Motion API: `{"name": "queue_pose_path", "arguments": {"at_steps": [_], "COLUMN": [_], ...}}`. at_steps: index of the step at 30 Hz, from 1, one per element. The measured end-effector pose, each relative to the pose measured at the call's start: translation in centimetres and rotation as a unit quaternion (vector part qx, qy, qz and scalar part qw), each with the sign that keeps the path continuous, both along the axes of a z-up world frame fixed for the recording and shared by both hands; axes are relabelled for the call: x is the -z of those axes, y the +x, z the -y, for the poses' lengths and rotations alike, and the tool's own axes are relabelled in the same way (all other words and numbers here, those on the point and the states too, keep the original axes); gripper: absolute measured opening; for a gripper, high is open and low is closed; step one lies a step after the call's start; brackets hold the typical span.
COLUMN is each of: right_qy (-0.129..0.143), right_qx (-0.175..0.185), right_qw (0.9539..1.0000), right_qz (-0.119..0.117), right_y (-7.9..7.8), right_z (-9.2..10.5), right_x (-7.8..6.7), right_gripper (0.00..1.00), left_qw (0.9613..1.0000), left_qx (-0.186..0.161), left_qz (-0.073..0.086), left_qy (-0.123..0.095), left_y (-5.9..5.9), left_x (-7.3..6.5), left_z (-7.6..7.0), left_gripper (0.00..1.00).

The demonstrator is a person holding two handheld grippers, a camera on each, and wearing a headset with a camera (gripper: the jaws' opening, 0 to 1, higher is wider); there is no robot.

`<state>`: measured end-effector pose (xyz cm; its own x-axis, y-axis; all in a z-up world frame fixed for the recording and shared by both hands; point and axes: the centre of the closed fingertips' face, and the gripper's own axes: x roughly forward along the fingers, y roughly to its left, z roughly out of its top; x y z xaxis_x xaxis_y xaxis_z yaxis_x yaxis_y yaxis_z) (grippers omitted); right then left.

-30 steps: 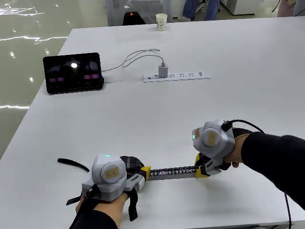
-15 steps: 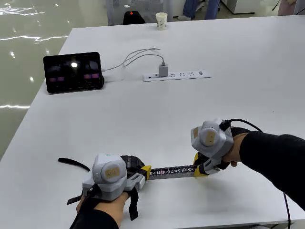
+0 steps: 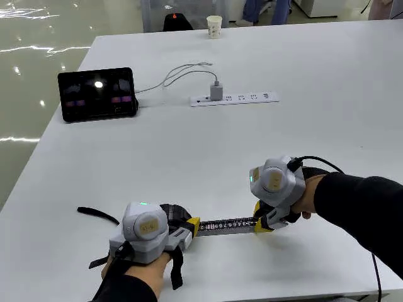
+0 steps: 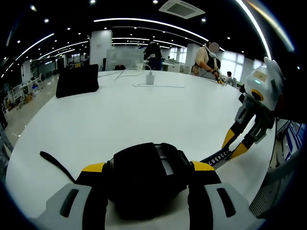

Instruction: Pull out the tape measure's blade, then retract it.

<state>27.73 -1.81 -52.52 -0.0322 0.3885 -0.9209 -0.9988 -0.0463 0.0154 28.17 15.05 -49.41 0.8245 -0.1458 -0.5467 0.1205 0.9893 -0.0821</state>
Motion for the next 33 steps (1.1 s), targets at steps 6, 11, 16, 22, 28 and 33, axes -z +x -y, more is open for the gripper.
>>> {"name": "queue_pose_path", "arguments": {"at_steps": [6, 11, 16, 22, 28, 33], "right_qy": [0.001, 0.004, 0.004, 0.008, 0.013, 0.017], "right_qx": [0.002, 0.003, 0.001, 0.000, -0.006, -0.006], "right_qw": [1.0000, 1.0000, 1.0000, 1.0000, 0.9999, 0.9998], "right_qz": [0.000, 0.000, 0.001, 0.001, 0.002, 0.002], "right_y": [0.0, -0.1, -0.1, -0.2, -0.3, -0.3], "right_z": [-0.4, -0.6, -0.9, -1.3, -1.6, -1.8], "right_x": [0.0, 0.0, 0.0, 0.0, 0.0, 0.0], "right_gripper": [0.11, 0.11, 0.11, 0.11, 0.11, 0.11], "left_qw": [1.0000, 1.0000, 1.0000, 1.0000, 1.0000, 1.0000], "left_qx": [0.000, 0.000, 0.000, 0.000, 0.000, 0.000], "left_qz": [0.000, 0.000, 0.000, 0.000, 0.000, 0.000], "left_qy": [0.000, -0.001, -0.001, -0.001, -0.001, -0.001], "left_y": [0.0, 0.0, 0.0, 0.0, 0.0, -0.1], "left_x": [0.0, 0.0, 0.0, 0.0, 0.0, 0.0], "left_z": [-0.1, -0.1, -0.1, -0.2, -0.2, -0.2], "left_gripper": [0.63, 0.63, 0.63, 0.63, 0.63, 0.63]}}
